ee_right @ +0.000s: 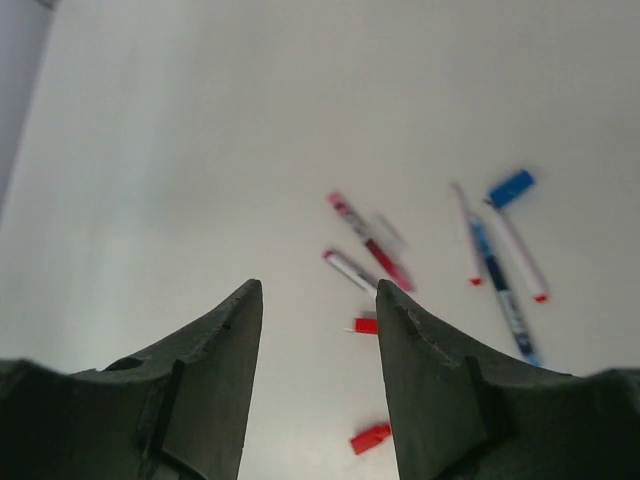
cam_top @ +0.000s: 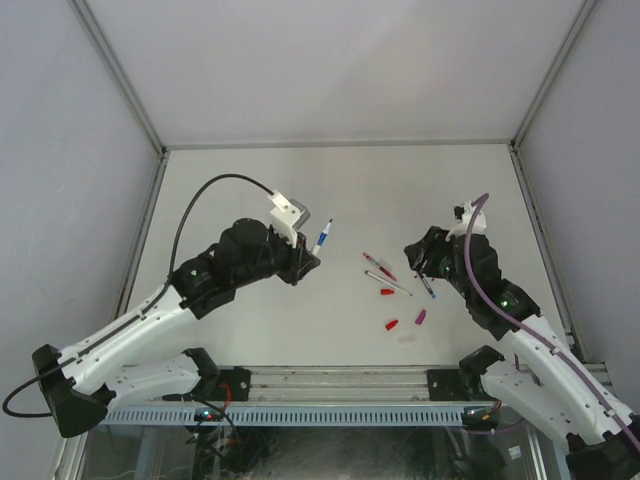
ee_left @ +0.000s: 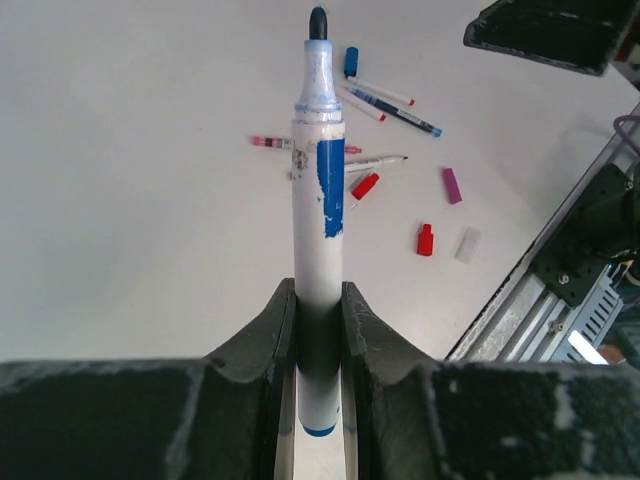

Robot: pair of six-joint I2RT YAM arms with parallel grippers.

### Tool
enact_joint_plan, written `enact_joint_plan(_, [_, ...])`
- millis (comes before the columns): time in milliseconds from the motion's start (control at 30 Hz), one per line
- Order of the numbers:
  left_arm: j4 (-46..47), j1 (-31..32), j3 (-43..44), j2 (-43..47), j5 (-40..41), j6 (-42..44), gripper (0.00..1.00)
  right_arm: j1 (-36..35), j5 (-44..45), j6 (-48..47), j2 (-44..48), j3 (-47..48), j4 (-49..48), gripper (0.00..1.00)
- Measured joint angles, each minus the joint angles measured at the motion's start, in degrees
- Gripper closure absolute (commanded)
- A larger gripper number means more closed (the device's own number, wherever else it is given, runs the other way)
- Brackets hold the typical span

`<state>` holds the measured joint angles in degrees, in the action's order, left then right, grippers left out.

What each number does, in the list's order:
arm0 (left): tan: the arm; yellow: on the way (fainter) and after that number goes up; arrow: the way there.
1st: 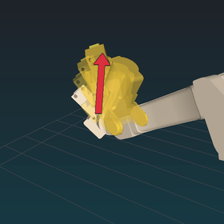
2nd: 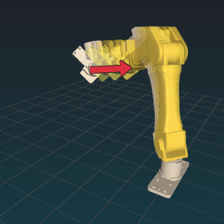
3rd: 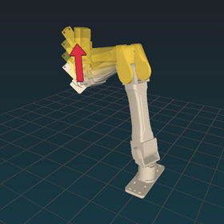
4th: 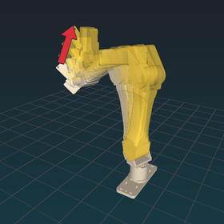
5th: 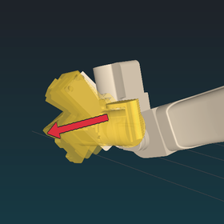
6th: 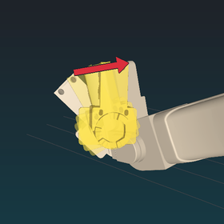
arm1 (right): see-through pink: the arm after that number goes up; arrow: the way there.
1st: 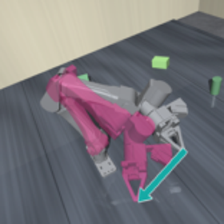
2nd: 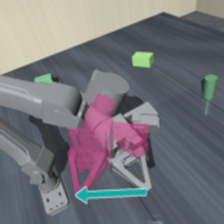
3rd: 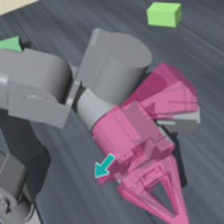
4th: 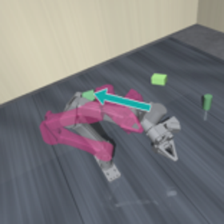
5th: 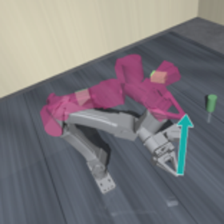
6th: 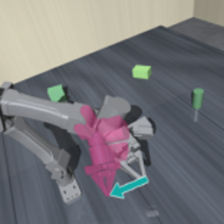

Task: Insert the pens into the pen caps
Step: Pick up the pen cap from the center of the board.

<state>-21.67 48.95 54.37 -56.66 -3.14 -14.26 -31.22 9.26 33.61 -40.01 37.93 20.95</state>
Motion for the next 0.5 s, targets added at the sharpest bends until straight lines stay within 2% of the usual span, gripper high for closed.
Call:
enact_joint_plan(267, [-5.70, -2.56, 2.67, 0.46, 1.66, 1.46, 1.00, 14.12, -8.22, -4.44, -7.04, 0.37, 8.55, 0.48])
enact_joint_plan(500, [-9.70, -4.52, 2.67, 0.57, 5.57, 3.34, 1.00, 18.47, -11.02, -5.35, -16.79, 3.41, 12.11, 0.50])
